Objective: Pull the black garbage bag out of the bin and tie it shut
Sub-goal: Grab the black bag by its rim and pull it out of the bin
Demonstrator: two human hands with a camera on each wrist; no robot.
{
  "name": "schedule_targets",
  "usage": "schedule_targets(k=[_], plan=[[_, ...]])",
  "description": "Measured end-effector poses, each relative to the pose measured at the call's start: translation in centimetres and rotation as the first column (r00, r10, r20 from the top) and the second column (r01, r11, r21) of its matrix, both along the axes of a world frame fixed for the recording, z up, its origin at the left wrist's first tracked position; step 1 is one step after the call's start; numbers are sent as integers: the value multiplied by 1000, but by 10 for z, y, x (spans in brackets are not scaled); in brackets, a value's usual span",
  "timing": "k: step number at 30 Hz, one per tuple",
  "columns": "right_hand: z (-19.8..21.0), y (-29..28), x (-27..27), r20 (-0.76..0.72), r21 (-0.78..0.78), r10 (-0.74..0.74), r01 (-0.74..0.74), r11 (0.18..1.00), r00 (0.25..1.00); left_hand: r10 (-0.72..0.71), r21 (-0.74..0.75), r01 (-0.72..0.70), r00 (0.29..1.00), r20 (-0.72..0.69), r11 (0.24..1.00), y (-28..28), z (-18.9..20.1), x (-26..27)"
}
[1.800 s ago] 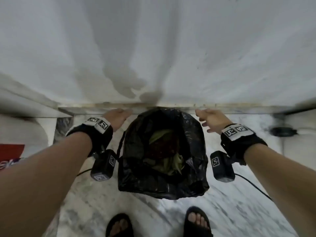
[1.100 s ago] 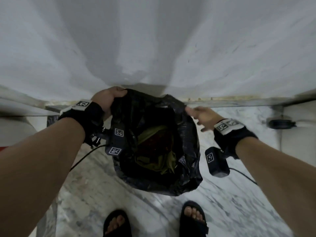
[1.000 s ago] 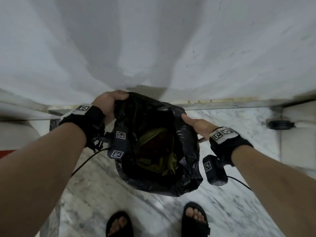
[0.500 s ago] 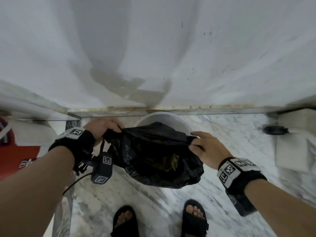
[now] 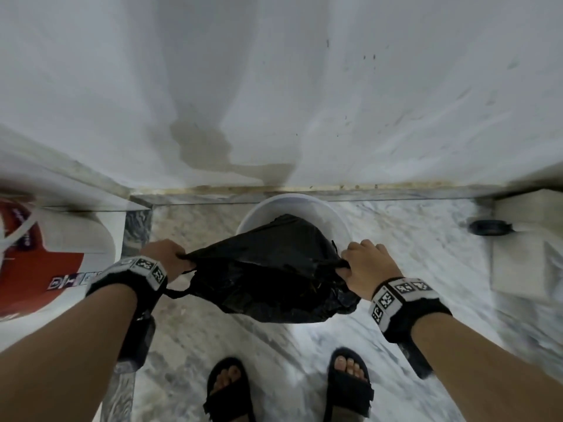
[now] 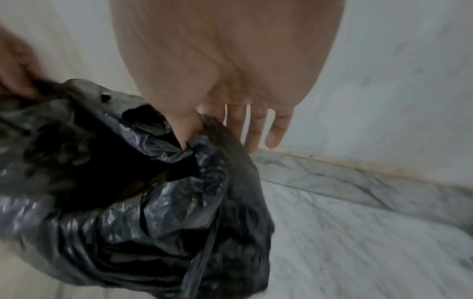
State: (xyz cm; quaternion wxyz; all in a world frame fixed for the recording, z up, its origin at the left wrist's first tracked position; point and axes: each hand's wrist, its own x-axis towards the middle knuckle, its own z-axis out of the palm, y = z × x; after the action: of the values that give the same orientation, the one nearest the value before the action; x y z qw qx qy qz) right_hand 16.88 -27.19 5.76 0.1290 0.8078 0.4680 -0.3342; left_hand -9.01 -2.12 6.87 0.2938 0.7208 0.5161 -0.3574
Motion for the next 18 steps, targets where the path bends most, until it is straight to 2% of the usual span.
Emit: schedule_targets(k=[2, 4, 5, 6, 8, 9, 10, 12, 14, 15, 17, 18], plan=[[10, -7, 6, -146, 83, -260, 273, 958, 955, 178, -2, -178, 983, 41, 984, 3, 9, -10], [18, -18, 17, -294, 105, -483, 530, 842, 825, 432, -37, -432, 889, 149, 901, 6, 16, -19], [21, -27, 22, -328, 88, -513, 566, 820, 794, 524, -64, -522, 831, 188, 851, 8, 21, -23], [24, -35, 25, -335, 33, -497, 538, 843, 800, 589, -104, -581, 781, 208, 807, 10, 26, -26], [28, -53, 26, -273, -187, -356, 313, 931, 894, 679, -209, -646, 701, 216, 734, 11, 37, -31], [28, -63, 24, -224, -286, -272, 204, 936, 936, 702, -253, -655, 681, 209, 712, 10, 42, -32], [29, -72, 23, -163, -315, -228, 168, 934, 960, 712, -279, -657, 672, 202, 700, 9, 46, -33], [36, -86, 26, 9, -215, -270, 265, 940, 963, 717, -285, -659, 663, 217, 696, 4, 55, -33], [52, -87, 33, 212, -145, -255, 288, 946, 943, 751, -309, -685, 614, 242, 660, -1, 65, -35], [57, -88, 39, 261, -148, -252, 297, 943, 932, 775, -343, -695, 580, 253, 632, -1, 70, -36], [67, -88, 48, 261, -208, -266, 323, 923, 928, 812, -395, -709, 512, 280, 584, 1, 80, -37], [73, -88, 51, 194, -240, -305, 346, 907, 932, 820, -408, -712, 486, 300, 571, 4, 86, -38]])
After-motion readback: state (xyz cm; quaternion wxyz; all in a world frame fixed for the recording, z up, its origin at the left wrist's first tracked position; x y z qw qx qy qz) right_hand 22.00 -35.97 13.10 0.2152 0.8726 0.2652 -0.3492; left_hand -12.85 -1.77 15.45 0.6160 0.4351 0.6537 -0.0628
